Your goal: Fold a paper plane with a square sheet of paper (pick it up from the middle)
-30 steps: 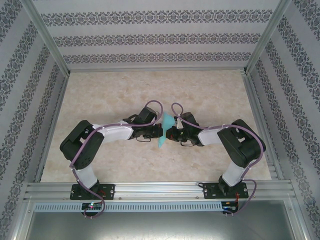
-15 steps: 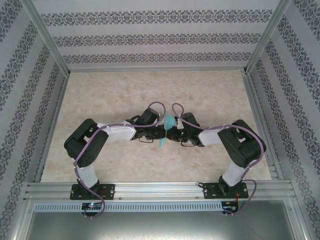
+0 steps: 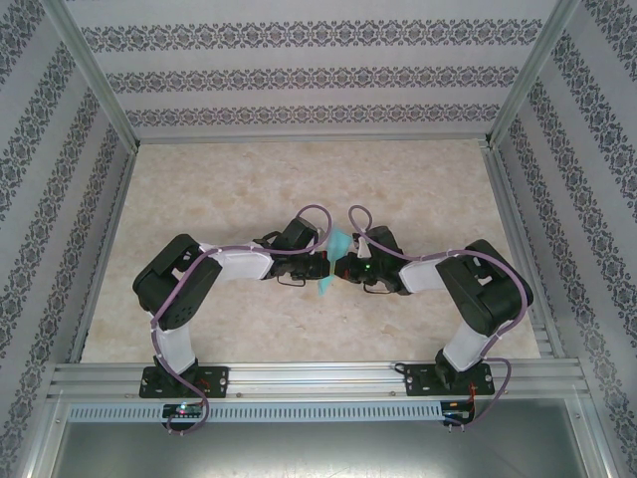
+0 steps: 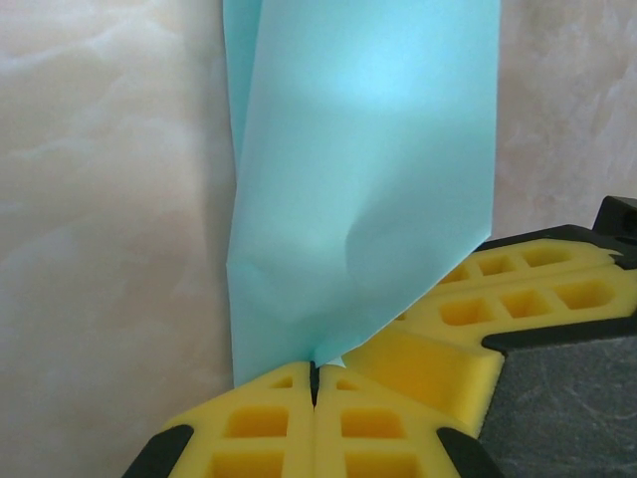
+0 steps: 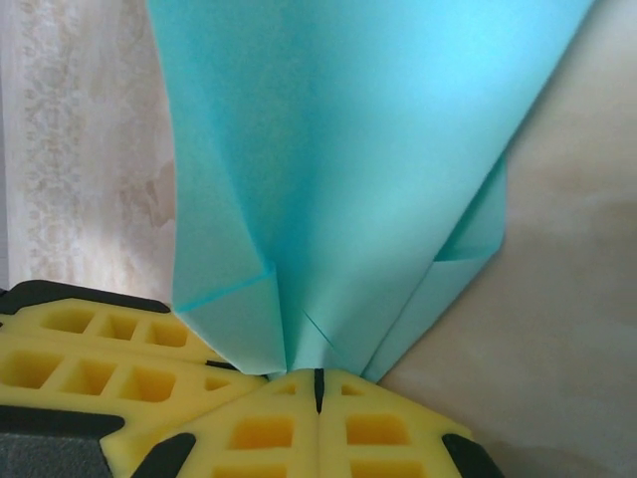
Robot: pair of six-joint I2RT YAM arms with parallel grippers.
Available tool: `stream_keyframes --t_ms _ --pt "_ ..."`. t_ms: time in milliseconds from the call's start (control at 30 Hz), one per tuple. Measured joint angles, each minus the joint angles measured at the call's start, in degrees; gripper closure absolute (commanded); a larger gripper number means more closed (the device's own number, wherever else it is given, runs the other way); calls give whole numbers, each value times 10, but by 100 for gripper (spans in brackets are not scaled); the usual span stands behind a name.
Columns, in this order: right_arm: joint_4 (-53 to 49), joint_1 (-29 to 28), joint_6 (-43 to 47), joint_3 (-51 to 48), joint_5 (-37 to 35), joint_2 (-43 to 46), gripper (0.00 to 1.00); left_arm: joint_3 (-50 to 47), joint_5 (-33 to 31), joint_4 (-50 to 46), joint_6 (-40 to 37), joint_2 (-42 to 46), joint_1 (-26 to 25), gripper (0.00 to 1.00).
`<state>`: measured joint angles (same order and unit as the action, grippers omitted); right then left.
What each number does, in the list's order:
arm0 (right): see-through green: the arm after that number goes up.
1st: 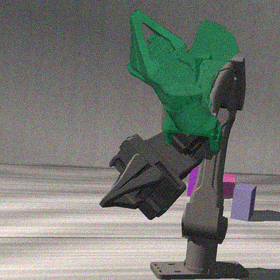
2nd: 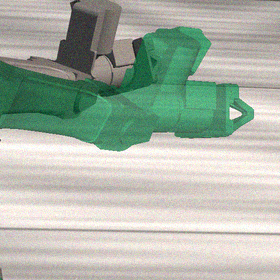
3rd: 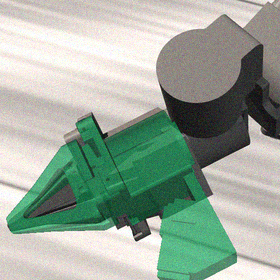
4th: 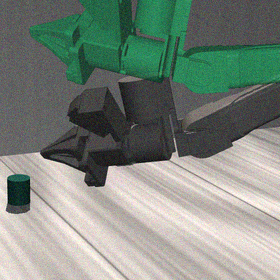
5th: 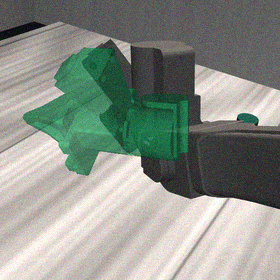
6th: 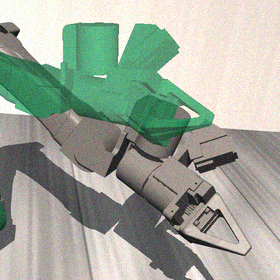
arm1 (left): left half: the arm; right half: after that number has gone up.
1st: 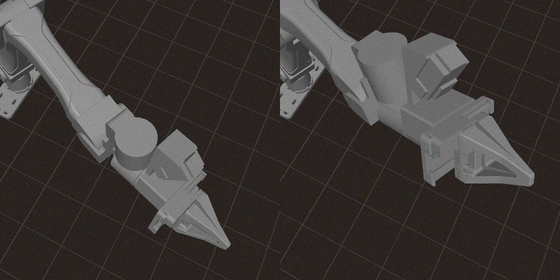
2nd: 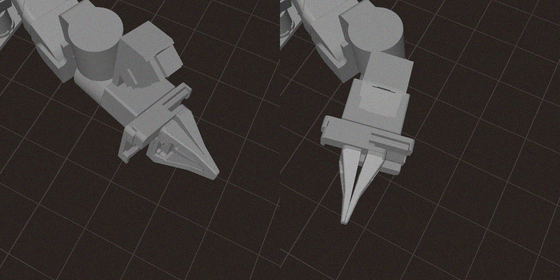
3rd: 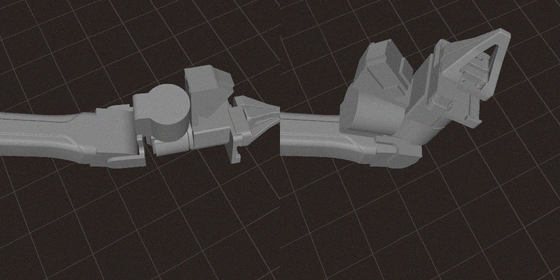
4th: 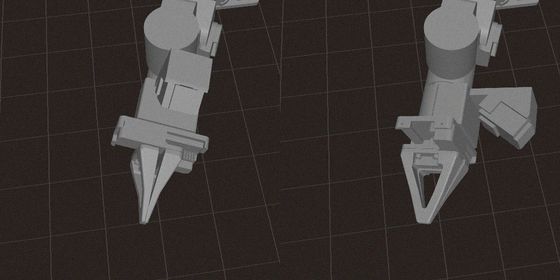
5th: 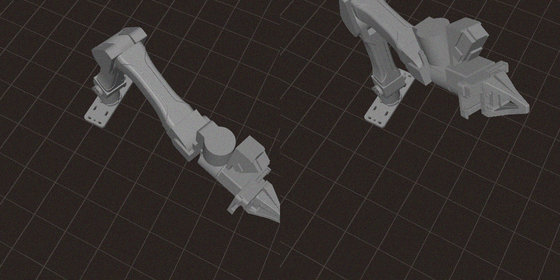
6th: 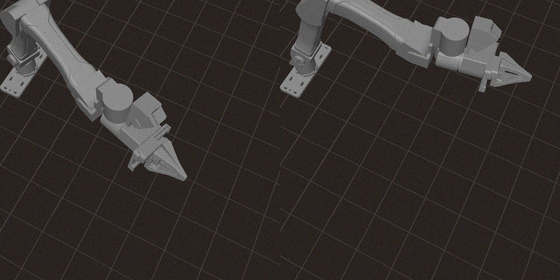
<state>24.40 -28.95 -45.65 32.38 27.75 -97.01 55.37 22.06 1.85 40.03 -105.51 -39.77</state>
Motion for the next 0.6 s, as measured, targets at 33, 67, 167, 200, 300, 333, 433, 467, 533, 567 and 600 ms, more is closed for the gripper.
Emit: stream_keyframes --t_ms 33,67,167,200,300,333,433,467,533,567,600 --pt "2 2 -4 -1 2 1 100 0 0 0 -2 0 0 94" --pt "3 3 -7 -2 4 4 100 0 0 0 -2 0 0 94" --pt "9 8 -16 -5 10 18 96 0 0 0 -4 0 0 94" --pt "12 11 -19 -6 13 23 95 0 0 0 -4 0 0 94" --pt "24 19 -29 -7 22 36 90 0 0 0 -4 0 0 94" --pt "27 21 -33 -7 24 39 88 0 0 0 -5 0 0 94" --pt "33 25 -41 -7 29 41 82 0 0 0 -8 0 0 93" --pt "33 26 -42 -7 32 41 81 0 2 0 -9 0 0 93" --pt "33 26 -43 -7 32 41 79 0 2 0 -11 0 0 93" --pt "33 26 -44 -7 33 40 78 0 2 0 -12 0 0 93" --pt "33 26 -45 -6 33 39 77 0 2 0 -13 0 0 93"
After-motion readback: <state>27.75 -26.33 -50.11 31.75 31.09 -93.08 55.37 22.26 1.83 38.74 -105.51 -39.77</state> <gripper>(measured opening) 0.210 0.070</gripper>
